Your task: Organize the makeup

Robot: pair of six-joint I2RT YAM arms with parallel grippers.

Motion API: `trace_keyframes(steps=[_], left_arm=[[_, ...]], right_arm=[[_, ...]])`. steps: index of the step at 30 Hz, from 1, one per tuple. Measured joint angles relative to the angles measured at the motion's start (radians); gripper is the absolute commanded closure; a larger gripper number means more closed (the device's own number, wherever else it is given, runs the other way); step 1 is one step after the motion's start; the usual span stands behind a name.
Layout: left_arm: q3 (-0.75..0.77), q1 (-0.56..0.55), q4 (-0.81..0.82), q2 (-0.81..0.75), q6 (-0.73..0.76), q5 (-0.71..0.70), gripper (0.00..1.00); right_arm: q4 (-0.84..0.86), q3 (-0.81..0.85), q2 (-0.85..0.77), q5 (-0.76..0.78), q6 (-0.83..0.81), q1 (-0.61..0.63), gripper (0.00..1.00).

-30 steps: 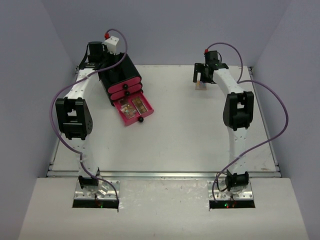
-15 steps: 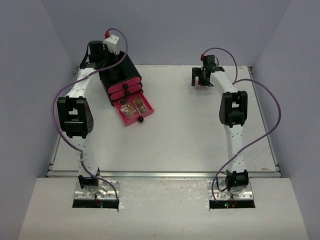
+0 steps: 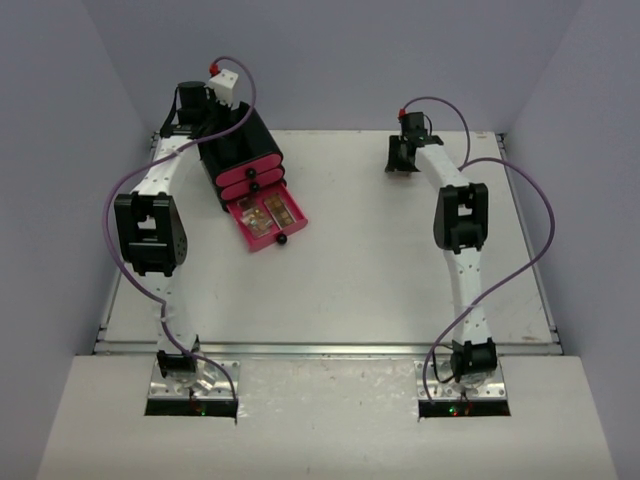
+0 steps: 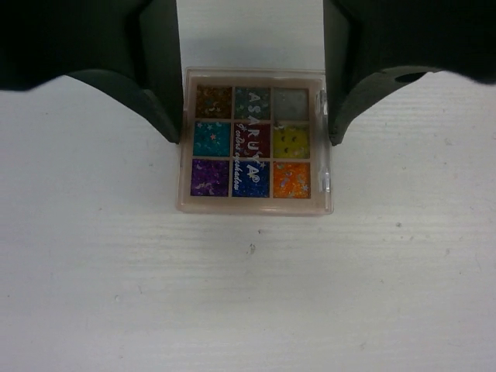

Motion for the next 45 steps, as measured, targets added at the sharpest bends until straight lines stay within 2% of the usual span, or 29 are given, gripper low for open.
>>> trace_keyframes(steps=[3, 5, 14, 19, 23, 26, 31, 35, 39, 45], left_arm=[[0.002, 0.000, -0.001, 0.000, 0.000, 0.000, 0.03], [0.002, 0.000, -0.001, 0.001, 0.000, 0.000, 0.03], [0.005, 0.000, -0.006, 0.001, 0.000, 0.000, 0.03], [0.005, 0.000, -0.006, 0.001, 0.000, 0.001, 0.03], [0.005, 0.000, -0.006, 0.001, 0.000, 0.000, 0.03], [0.005, 0.000, -0.006, 0.002, 0.000, 0.000, 0.03], [0.005, 0.000, -0.006, 0.002, 0.000, 0.000, 0.03], [0.005, 0.000, -0.006, 0.002, 0.000, 0.000, 0.03], [0.005, 0.000, -0.006, 0.002, 0.000, 0.000, 0.03], [0.005, 0.000, -0.006, 0.002, 0.000, 0.001, 0.03]], right_arm=[[0.013, -0.015, -0.006, -0.005, 0.001, 0.000, 0.90], [0.027, -0.041, -0.020, -0.005, 0.000, 0.001, 0.94], [0.068, -0.382, -0.258, -0.051, 0.002, 0.015, 0.95], [0.111, -0.482, -0.407, -0.089, 0.011, 0.044, 0.96], [0.176, -0.529, -0.507, -0.111, 0.006, 0.105, 0.95], [0.236, -0.566, -0.559, -0.144, -0.014, 0.212, 0.95], [0.316, -0.570, -0.561, -0.189, -0.059, 0.454, 0.97], [0.330, -0.524, -0.510, -0.170, -0.108, 0.585, 0.98], [0.323, -0.412, -0.398, -0.113, -0.145, 0.625, 0.98], [0.294, -0.394, -0.316, -0.026, -0.180, 0.631, 0.98]])
